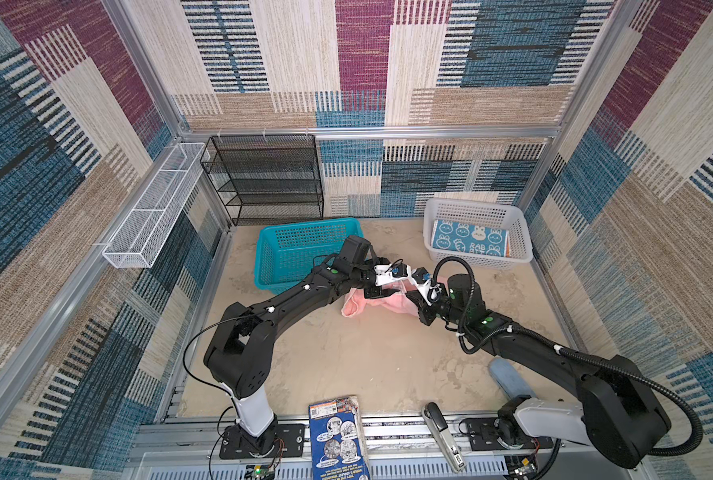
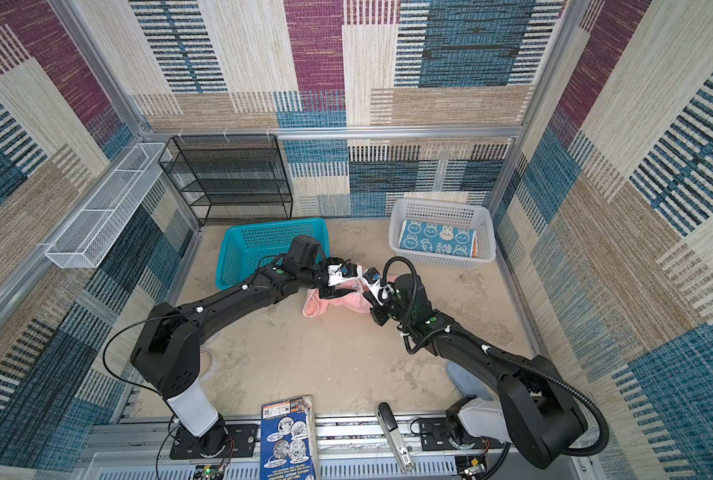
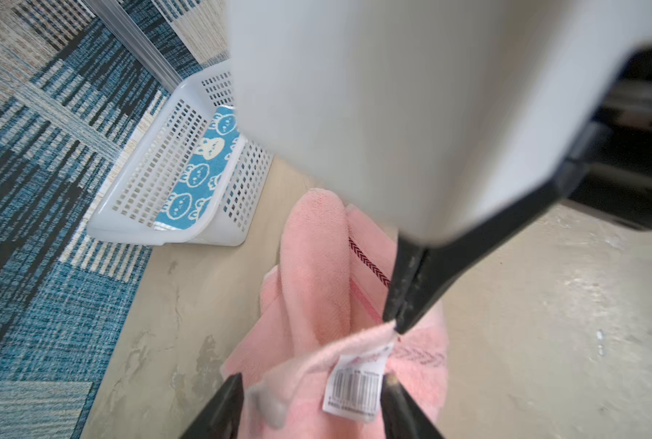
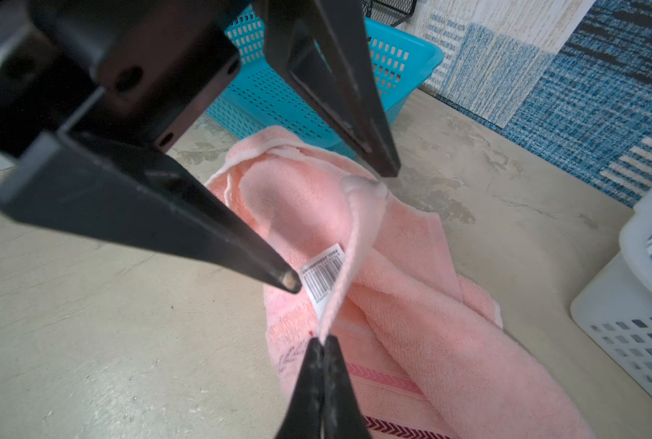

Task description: Fold and stack the towels

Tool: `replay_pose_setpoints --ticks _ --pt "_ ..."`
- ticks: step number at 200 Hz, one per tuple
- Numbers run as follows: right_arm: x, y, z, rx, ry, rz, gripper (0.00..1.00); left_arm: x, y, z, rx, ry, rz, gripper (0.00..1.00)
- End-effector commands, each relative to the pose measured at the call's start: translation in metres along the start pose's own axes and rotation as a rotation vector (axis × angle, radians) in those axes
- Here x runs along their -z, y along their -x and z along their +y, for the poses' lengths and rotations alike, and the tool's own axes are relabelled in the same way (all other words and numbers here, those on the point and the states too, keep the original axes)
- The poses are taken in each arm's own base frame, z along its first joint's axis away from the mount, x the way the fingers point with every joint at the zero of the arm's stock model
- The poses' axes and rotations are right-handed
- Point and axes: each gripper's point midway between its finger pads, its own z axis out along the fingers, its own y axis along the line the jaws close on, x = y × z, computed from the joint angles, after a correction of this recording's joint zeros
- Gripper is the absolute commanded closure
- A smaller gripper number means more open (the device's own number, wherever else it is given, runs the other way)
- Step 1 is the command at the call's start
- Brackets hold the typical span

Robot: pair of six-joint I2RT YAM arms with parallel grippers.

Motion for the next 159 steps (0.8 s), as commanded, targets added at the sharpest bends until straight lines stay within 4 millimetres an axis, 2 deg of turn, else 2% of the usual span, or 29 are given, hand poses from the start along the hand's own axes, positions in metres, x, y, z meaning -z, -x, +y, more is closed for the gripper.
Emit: replay_pose_setpoints --ticks 1,25,53,104,144,151,155,159 --pt "0.003 0.015 0.003 0.020 0.014 -0.056 1.00 0.001 0.001 0.019 -0.040 0.093 0.010 0.32" --pt "0.006 0.016 0.003 0.020 0.014 -0.064 1.00 -0.001 0.001 0.018 -0.059 0.080 0.014 0.35" --pt "0.009 0.019 0.004 0.019 0.011 -0.075 1.00 -0.006 -0.005 0.012 -0.068 0.035 0.034 0.43" --pt "0.008 0.018 0.001 0.017 -0.003 -0.071 1.00 -0.003 0.001 -0.002 -0.038 -0.021 -0.008 0.58" --pt "0.002 0.016 -0.004 0.002 -0.021 -0.055 1.00 0.001 0.009 -0.009 -0.006 -0.054 -0.038 0.80" --pt "0.002 0.017 -0.005 -0.002 -0.026 -0.057 1.00 0.001 0.007 -0.010 -0.003 -0.059 -0.037 0.88" --pt "0.002 0.016 -0.005 -0.005 -0.027 -0.055 1.00 0.001 0.008 -0.011 0.001 -0.062 -0.036 1.00" --pt "0.002 0.016 -0.005 -0.006 -0.030 -0.056 1.00 0.001 0.007 -0.010 0.005 -0.059 -0.033 1.00"
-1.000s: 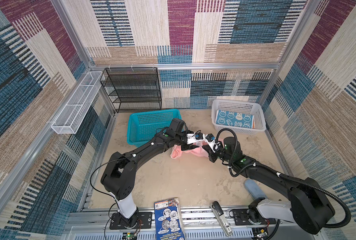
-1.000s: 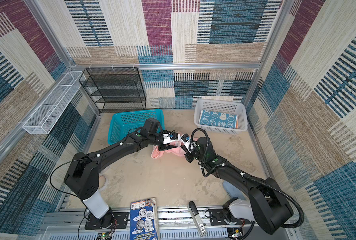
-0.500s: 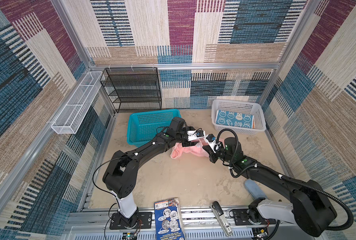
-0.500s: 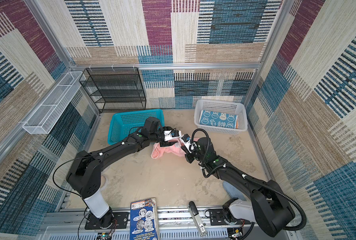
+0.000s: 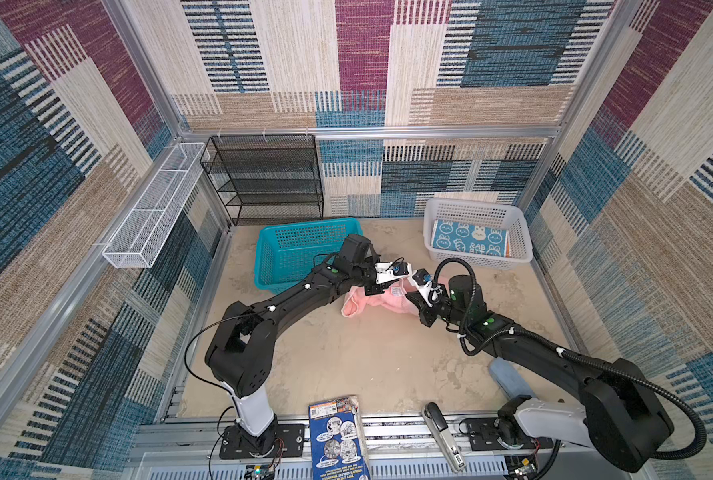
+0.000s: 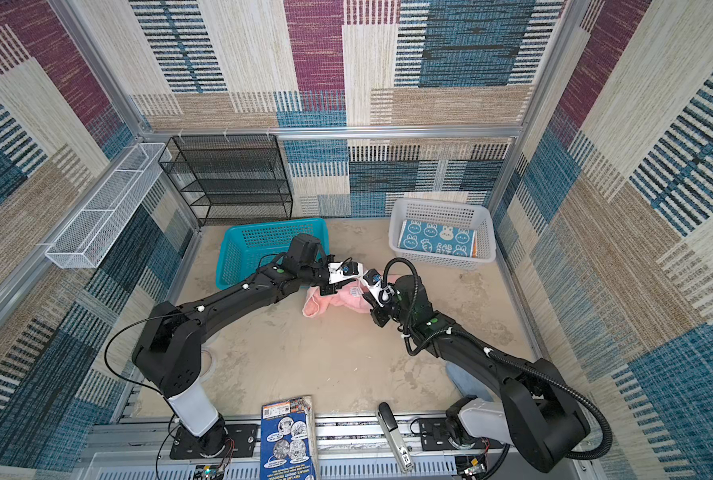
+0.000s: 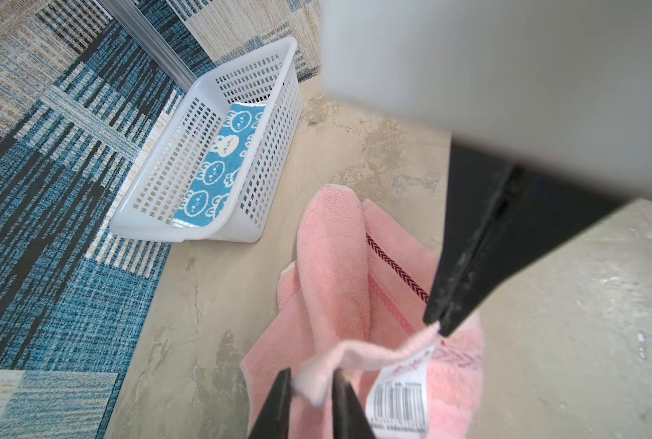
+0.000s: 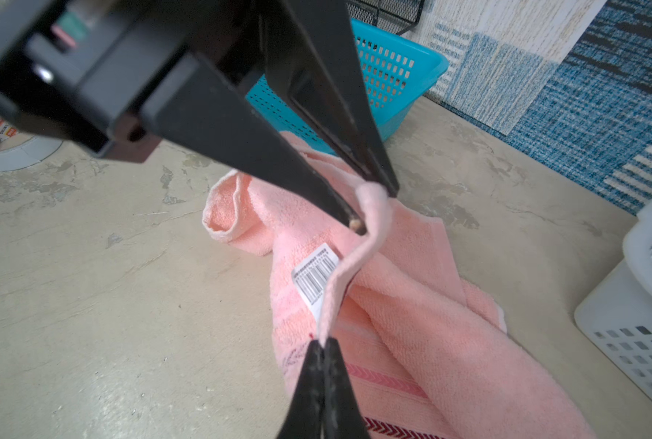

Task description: Fold and stack the towels

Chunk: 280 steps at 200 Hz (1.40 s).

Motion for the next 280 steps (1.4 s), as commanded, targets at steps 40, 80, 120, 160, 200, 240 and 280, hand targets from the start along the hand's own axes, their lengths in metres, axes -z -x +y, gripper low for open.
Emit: replay_pose_setpoints --ticks 40,80,120,160,200,240,280 --pt "-0.003 0.015 -0.011 -0.010 -0.048 -0.046 1.00 0.003 -0.003 -0.019 0.037 -0.062 0.002 1.00" --pt "-0.004 0.012 -0.014 -0.015 -0.064 -0.031 0.93 0.008 -0.003 -0.018 0.039 -0.032 -0.004 1.00" --pt "-0.007 0.010 -0.014 -0.034 -0.065 -0.028 0.53 0.016 0.001 -0.016 0.057 -0.018 -0.005 1.00" --pt "-0.007 0.019 -0.009 -0.019 -0.031 -0.083 0.45 0.022 0.001 -0.018 0.063 -0.016 -0.006 1.00" --pt "-0.014 0.027 -0.008 -0.003 -0.006 -0.106 0.66 0.027 0.005 -0.023 0.065 -0.033 -0.016 1.00" --pt "-0.016 0.041 0.000 0.029 0.050 -0.138 0.88 0.029 0.001 -0.028 0.068 -0.044 0.004 1.00" --pt "-0.013 0.045 0.005 0.071 0.074 -0.137 1.00 0.032 -0.004 -0.025 0.061 -0.013 0.019 0.76"
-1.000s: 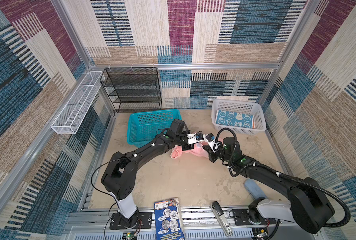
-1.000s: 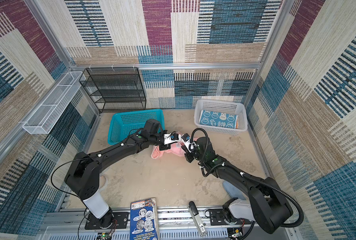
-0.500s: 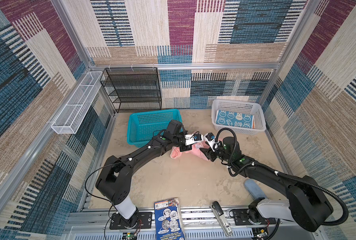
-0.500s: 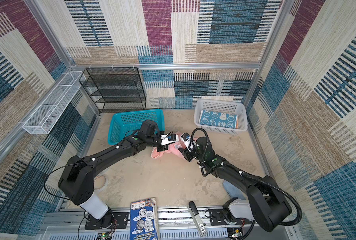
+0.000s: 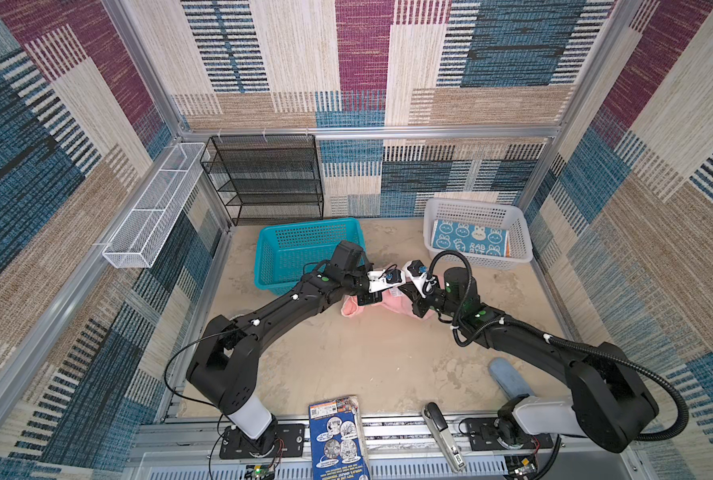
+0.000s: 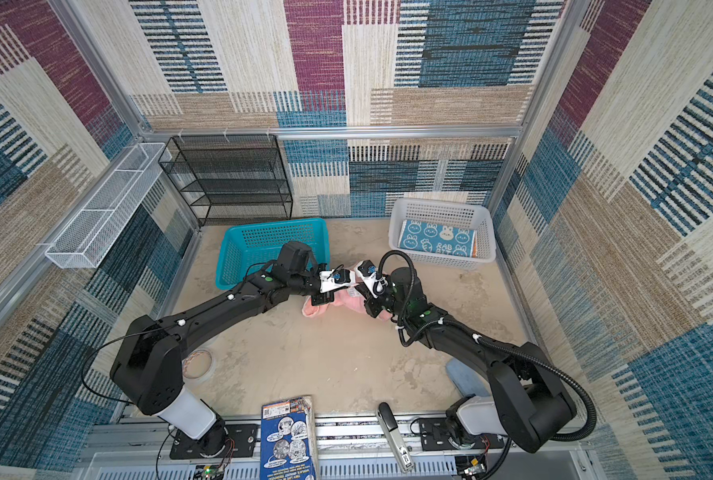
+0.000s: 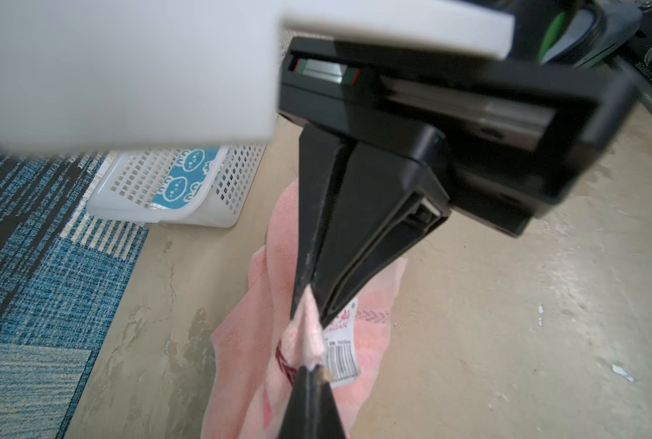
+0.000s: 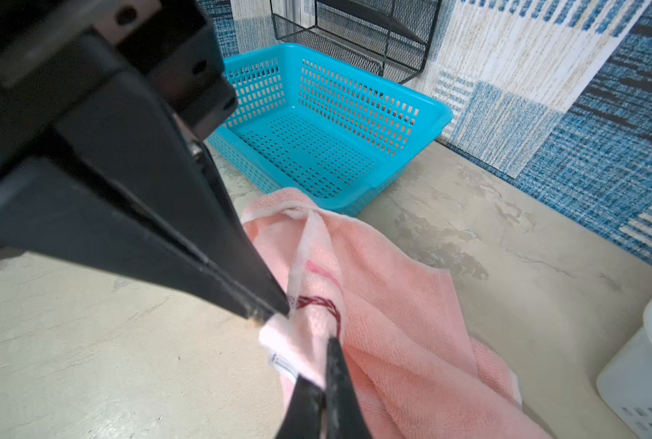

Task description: Fold and stack the towels

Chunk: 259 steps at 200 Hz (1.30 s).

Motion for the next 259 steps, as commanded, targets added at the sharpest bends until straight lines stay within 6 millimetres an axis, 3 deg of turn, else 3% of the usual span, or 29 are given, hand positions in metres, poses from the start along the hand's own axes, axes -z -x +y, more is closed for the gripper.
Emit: replay_pose_setpoints --ticks 1,31,99,173,191,196,206,243,259 --pt "0.003 0.014 0.004 0.046 0.030 -0.042 1.00 0.003 -0.003 0.001 0.007 0.015 0.006 0.75" --pt "0.005 0.015 0.010 0.063 0.057 -0.038 1.00 0.006 -0.001 0.010 0.000 0.056 -0.009 0.60" --pt "0.009 0.016 0.019 0.061 0.106 -0.036 1.00 0.006 0.006 0.025 -0.020 0.089 -0.047 0.54" --pt "0.005 0.026 0.016 0.060 0.100 -0.056 1.00 -0.002 0.005 0.002 0.035 -0.042 -0.062 0.75" --pt "0.004 0.027 0.015 0.059 0.102 -0.056 1.00 -0.003 0.003 0.002 0.045 -0.051 -0.054 0.87" --pt "0.003 0.027 0.014 0.059 0.101 -0.055 1.00 -0.003 0.003 0.002 0.050 -0.052 -0.052 1.00" --pt "0.002 0.026 0.014 0.058 0.099 -0.049 1.00 -0.002 0.004 0.005 0.056 -0.037 -0.050 1.00" --pt "-0.007 0.008 0.005 0.021 0.058 0.015 0.67 0.008 0.007 0.020 0.077 0.045 -0.032 1.00" --pt "-0.013 -0.006 0.000 -0.007 0.034 0.056 0.60 0.015 0.009 0.031 0.095 0.103 -0.020 1.00"
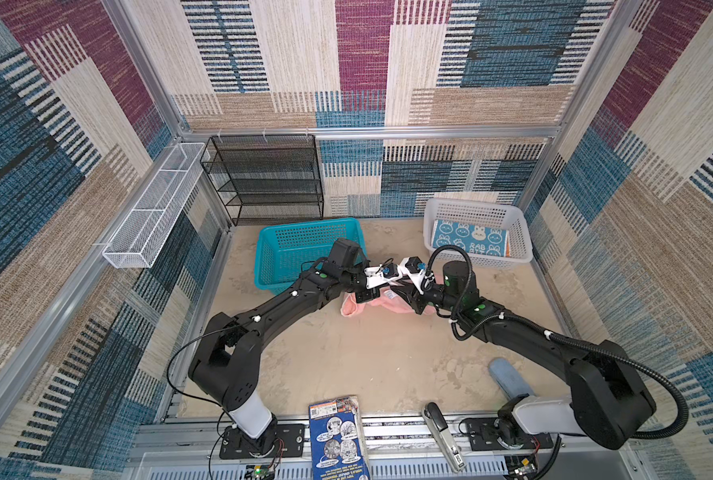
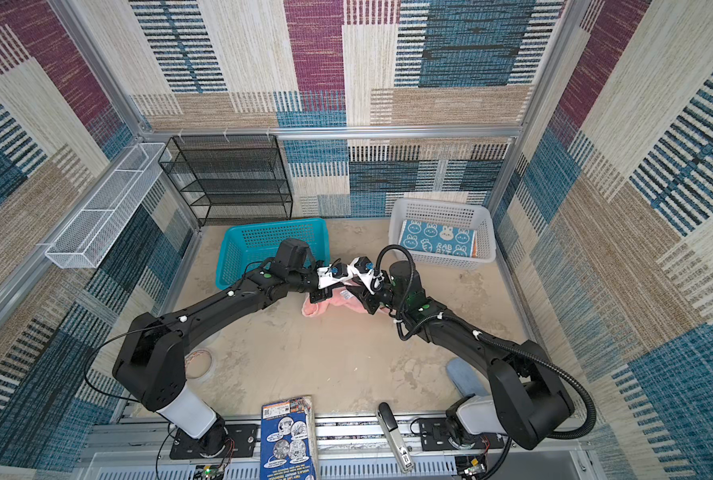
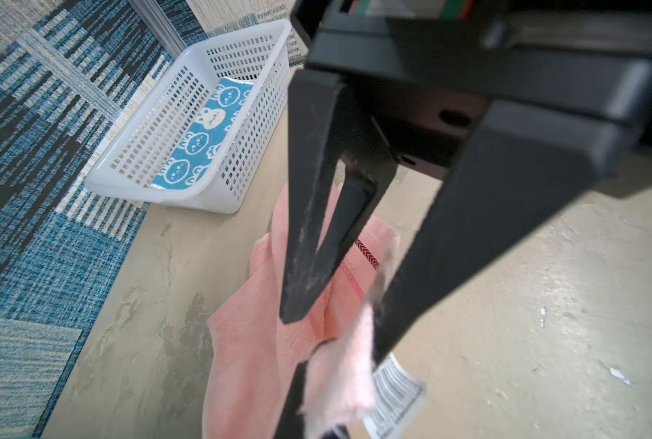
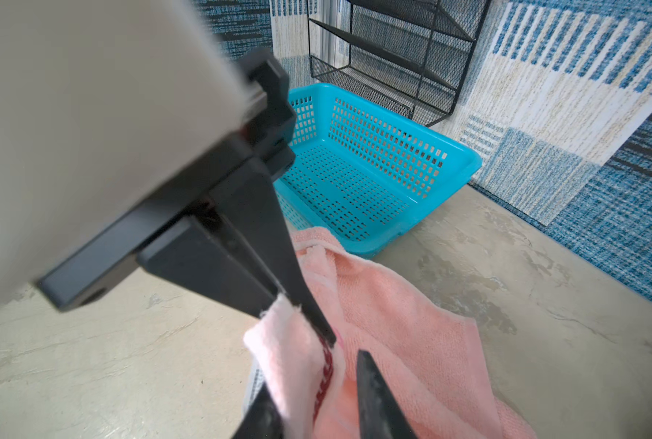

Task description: Fold and stack the towels

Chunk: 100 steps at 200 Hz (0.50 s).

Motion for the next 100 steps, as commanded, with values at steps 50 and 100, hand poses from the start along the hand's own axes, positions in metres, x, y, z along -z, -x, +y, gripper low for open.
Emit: replay_pose_setpoints --ticks 50,100 --pt "-0.016 -0.063 -0.020 -0.131 -0.101 0.179 0.57 0.035 0.014 0.055 0.136 0.249 0.021 1.00" --pt "-0.003 -0.085 -0.043 -0.199 -0.171 0.216 0.59 0.049 -0.025 0.079 0.252 0.371 0.151 1.00"
